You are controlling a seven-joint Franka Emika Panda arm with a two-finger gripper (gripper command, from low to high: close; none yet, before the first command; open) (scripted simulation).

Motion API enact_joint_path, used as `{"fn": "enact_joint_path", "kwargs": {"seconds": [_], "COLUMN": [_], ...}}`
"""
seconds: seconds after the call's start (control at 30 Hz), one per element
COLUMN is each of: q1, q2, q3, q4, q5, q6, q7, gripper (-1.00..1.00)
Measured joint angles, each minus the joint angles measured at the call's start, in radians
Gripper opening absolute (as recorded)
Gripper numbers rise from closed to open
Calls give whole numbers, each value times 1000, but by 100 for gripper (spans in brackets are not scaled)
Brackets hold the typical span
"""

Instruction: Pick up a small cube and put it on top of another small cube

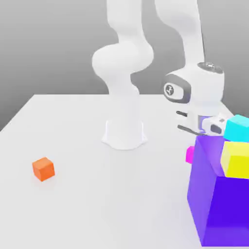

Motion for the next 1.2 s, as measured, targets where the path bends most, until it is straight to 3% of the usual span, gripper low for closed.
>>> {"fn": "enact_joint_path", "kwargs": {"seconds": [0.07,0.2,0.37,0.63,0.77,0.93,1.07,1.1,1.2], "q1": [-17,-1,21,-24,-75,-120,-112,-112,-112], "q2": [-25,1,-33,-160,-229,-280,-230,-214,-214], "q3": [3,64,105,105,55,-12,-21,-21,-21], "q4": [16,85,231,512,609,656,573,549,549], "q5": [-30,-218,-262,-209,-145,-45,-18,-16,-16], "q6": [-39,-195,-409,-756,-856,-913,-803,-764,-764], "q7": [30,204,385,647,715,748,745,744,744], "gripper": [-100,-100,-100,-100,-100,-100,-100,100,100]}}
